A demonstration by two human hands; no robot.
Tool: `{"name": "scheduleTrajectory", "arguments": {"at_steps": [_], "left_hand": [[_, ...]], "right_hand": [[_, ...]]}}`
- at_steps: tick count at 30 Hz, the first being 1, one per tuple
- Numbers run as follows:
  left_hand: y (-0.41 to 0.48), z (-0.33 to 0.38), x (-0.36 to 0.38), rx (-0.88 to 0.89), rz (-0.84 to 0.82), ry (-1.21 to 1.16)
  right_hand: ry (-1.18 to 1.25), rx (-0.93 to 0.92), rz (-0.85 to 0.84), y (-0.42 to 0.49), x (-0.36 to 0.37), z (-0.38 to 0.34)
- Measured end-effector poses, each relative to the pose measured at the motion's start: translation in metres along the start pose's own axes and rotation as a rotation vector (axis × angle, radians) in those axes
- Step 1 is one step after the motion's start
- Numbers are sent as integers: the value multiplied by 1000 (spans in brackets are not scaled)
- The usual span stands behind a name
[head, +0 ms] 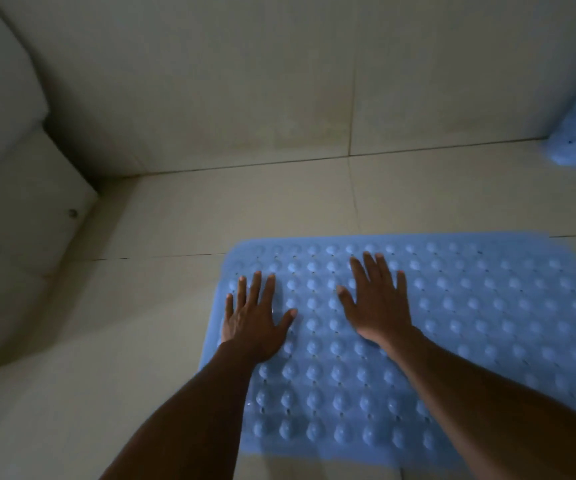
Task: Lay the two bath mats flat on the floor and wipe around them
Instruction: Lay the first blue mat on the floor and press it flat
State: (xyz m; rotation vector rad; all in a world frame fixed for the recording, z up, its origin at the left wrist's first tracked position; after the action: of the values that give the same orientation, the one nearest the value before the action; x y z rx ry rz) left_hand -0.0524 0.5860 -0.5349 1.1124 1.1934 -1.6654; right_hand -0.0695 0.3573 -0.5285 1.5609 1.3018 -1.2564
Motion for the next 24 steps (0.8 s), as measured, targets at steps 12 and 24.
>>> {"name": "scheduleTrajectory", "arguments": {"at_steps": [12,24], "left_hand": [[68,-23,6,20,195,-42],[74,-22,8,-3,77,42]], "right_hand": [[-54,11,206,40,35,-69],[-59,49,247,41,30,-69]]}}
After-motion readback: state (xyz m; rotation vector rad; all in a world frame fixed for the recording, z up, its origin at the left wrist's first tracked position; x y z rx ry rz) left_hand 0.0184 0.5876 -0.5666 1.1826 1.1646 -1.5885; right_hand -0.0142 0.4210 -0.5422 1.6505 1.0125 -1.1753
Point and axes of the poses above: each hand's wrist, its own y-axis towards the middle knuckle, its own x-axis out of the palm, z = x × y, the point moved 10 cm from there along y, towards the middle knuckle, and after that the axes turned 2 degrees about x, right-handed, at the moved point
